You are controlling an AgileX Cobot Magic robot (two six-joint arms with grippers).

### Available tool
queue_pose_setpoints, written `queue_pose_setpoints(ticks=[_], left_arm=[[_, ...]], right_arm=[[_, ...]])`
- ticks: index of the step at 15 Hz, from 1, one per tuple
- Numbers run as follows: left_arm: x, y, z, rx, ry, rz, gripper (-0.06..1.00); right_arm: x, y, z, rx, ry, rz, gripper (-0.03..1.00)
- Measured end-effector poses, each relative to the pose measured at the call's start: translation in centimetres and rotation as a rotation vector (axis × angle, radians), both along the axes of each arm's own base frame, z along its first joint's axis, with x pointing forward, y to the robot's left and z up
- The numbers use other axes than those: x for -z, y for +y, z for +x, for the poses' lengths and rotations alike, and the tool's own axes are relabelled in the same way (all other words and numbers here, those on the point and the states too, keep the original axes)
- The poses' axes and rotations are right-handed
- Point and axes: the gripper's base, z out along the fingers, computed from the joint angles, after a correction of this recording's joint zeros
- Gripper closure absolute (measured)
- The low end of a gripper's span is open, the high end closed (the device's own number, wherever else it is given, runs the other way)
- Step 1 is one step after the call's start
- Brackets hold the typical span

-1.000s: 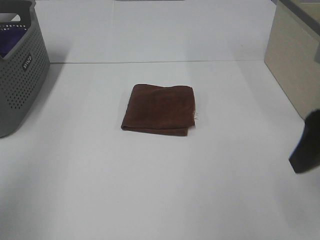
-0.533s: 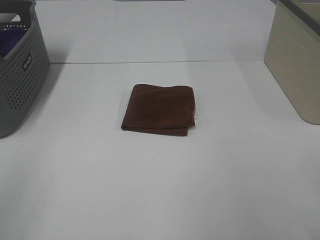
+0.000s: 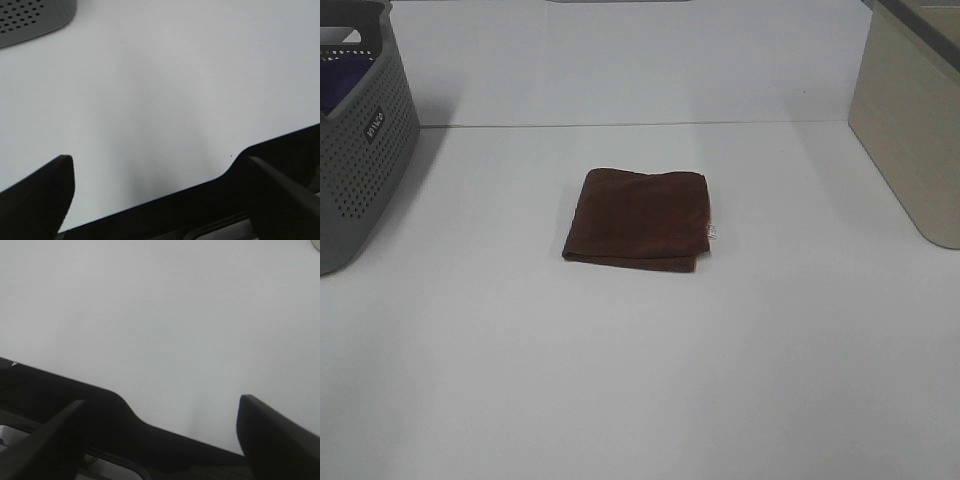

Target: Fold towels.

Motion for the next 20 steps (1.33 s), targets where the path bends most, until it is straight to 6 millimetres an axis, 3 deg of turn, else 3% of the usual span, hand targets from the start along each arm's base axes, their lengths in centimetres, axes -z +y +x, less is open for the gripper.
queue_pose_setpoints(ticks=[10,13,16,20], left_arm=[[0.0,-0.3,-0.1,0.045,-0.002,-0.01,0.1],[-0.2,0.0,-0.4,-0.01,-0.033,-0.018,0.1],[-0.6,0.6,-1.8,-0.129,-0.139,-0.025,0.1],[-1.0,0.7,-5.1,-0.171,-0.355,-0.036,0.1]], right_arm=[[0.0,0.0,0.0,0.0,0.0,0.0,0.2],[-0.1,-0.3,-0.2,0.057,-0.019,0.005,0.2],[-0.6,-0.8,-2.1,0.214,-0.163,0.006,0.2],[-0.7,-0.5,-5.0,0.244,-0.361,0.004,0.2]])
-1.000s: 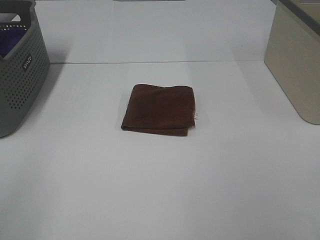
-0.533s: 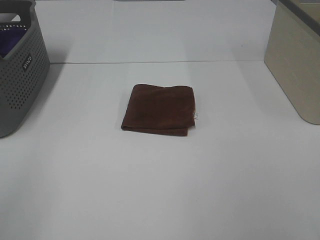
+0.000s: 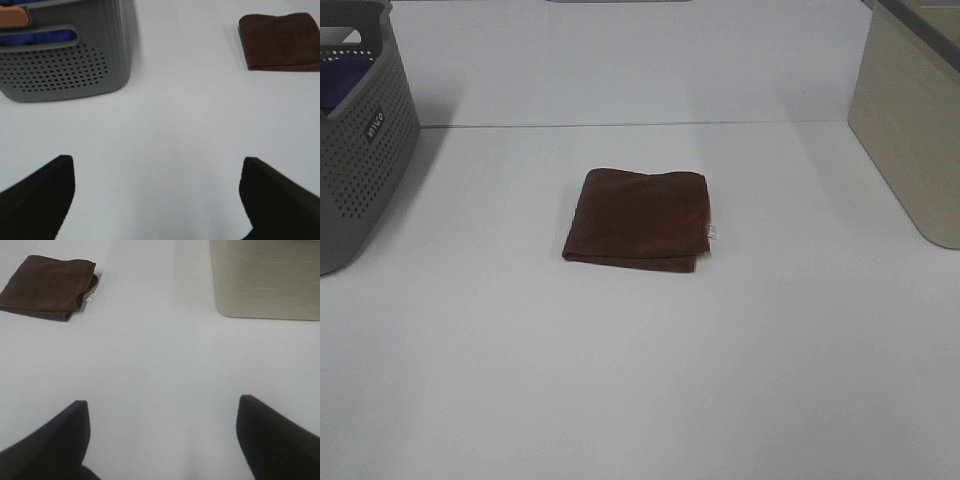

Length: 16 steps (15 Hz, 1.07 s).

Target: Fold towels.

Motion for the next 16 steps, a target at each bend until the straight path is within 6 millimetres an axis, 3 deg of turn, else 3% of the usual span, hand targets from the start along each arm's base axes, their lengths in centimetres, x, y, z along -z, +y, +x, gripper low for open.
queue_pose_setpoints(ticks=[6,16], left_arm=[[0.01,-0.02,-0.53,0.001,-0.034,0.0,0.1],[0.01,-0.02,-0.53,0.001,-0.034,0.0,0.1]], right_arm=[[0.0,0.0,-0.24,-0.109,-0.007,0.005,0.2],[0.12,0.1,-0.71,-0.118,-0.039,0.013,0.2]])
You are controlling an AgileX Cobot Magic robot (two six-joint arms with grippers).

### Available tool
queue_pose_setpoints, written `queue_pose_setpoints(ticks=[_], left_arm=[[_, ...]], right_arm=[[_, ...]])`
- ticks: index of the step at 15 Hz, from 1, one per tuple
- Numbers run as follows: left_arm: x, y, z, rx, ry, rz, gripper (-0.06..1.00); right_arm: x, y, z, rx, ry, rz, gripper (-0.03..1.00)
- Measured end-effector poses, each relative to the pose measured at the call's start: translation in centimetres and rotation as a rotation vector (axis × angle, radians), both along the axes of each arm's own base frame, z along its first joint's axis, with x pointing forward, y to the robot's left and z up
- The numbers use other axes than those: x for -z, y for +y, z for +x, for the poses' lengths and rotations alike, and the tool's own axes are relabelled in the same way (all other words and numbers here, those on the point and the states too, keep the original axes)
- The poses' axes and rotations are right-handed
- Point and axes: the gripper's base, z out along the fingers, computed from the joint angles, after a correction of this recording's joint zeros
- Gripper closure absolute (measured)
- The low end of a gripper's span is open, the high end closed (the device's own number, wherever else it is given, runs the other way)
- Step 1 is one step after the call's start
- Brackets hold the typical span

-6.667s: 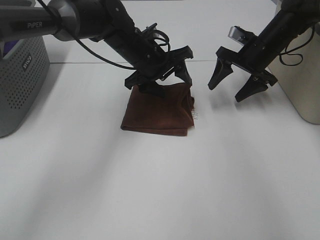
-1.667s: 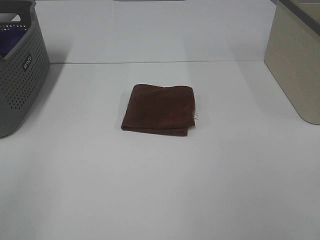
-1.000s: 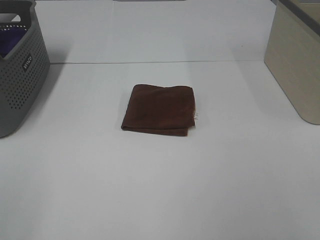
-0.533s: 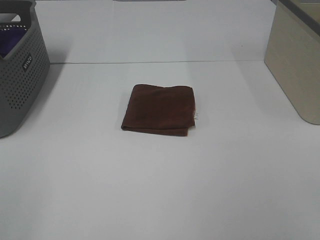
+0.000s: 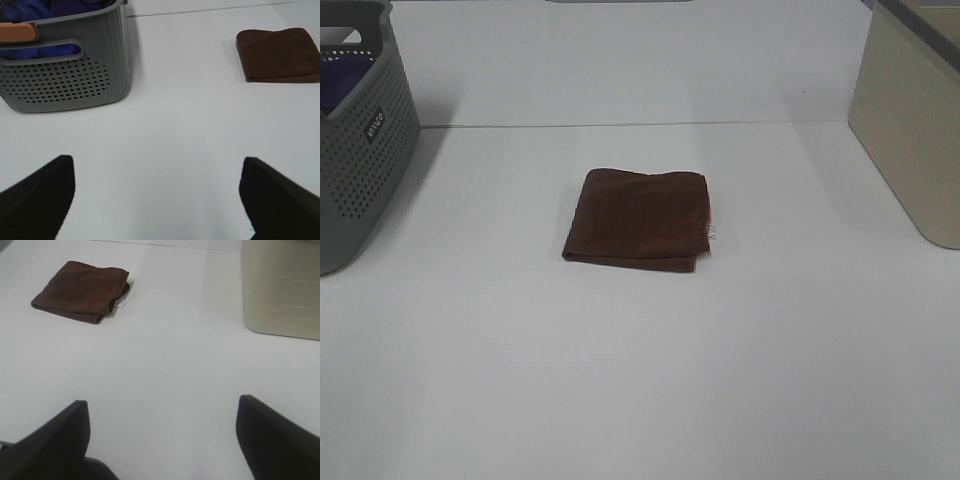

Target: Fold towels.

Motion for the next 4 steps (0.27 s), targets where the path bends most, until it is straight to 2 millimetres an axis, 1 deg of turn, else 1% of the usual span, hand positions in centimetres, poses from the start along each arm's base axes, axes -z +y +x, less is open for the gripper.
queue_pose_setpoints(ticks=[4], left_arm=[[0.0,0.0,0.0,0.0,0.0,0.0,0.1]], right_arm=[[0.03,0.0,0.01,0.0,0.002,0.0,0.2]])
